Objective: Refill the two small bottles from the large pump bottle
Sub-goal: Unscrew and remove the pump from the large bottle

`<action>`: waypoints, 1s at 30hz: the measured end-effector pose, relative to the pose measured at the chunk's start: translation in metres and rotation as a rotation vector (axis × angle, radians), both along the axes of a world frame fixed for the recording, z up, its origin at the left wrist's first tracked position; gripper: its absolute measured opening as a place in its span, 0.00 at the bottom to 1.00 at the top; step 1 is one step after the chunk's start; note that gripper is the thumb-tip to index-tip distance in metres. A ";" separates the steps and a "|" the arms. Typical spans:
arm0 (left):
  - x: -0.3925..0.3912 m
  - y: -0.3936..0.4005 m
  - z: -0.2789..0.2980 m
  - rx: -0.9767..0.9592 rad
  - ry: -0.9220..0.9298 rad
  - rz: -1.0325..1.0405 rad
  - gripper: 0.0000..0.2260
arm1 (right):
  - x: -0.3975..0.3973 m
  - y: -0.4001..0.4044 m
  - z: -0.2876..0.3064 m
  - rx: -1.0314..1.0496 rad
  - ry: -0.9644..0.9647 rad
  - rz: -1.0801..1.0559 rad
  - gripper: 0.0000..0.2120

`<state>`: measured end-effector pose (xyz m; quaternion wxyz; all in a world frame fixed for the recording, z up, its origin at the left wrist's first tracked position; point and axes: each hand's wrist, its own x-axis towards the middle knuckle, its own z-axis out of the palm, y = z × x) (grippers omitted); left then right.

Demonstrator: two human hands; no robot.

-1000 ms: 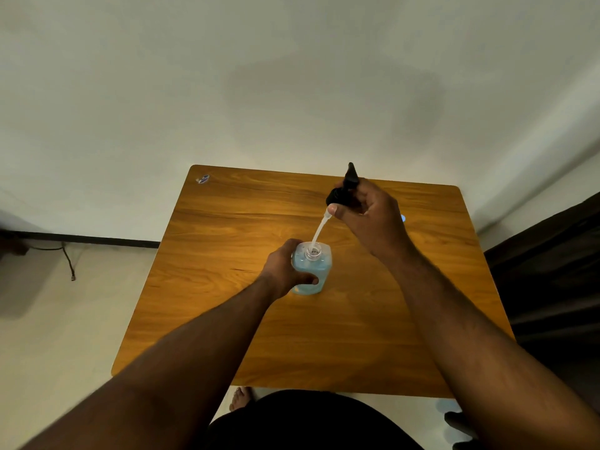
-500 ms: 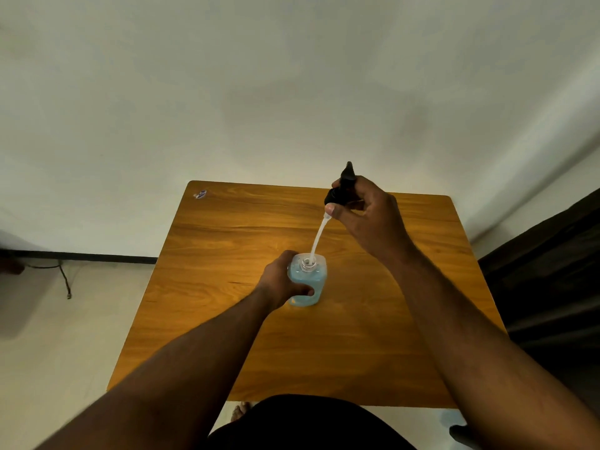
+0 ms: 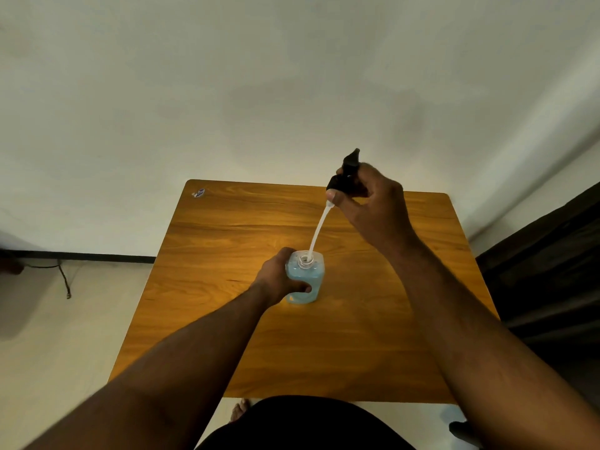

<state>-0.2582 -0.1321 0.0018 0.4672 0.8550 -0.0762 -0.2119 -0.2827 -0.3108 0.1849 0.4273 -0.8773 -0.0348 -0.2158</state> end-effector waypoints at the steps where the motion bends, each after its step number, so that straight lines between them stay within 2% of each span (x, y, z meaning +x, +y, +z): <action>1: 0.000 -0.001 0.000 -0.001 -0.002 -0.003 0.34 | 0.001 -0.001 0.003 0.014 -0.029 -0.014 0.17; 8: 0.003 0.005 0.003 -0.011 -0.015 0.026 0.34 | 0.005 -0.008 0.020 0.121 -0.115 -0.007 0.17; 13: 0.007 0.016 0.006 0.001 -0.025 0.010 0.35 | 0.018 0.008 0.000 -0.329 -0.195 0.333 0.21; 16: 0.010 0.021 0.009 0.027 -0.050 -0.002 0.39 | 0.035 0.022 -0.030 -0.537 -0.127 0.475 0.22; 23: 0.010 0.058 0.010 -0.012 -0.060 0.048 0.39 | 0.086 0.027 -0.107 -0.762 -0.016 0.598 0.14; 30: 0.021 0.093 0.006 -0.080 -0.012 0.037 0.36 | 0.137 0.024 -0.174 -0.975 0.128 0.686 0.16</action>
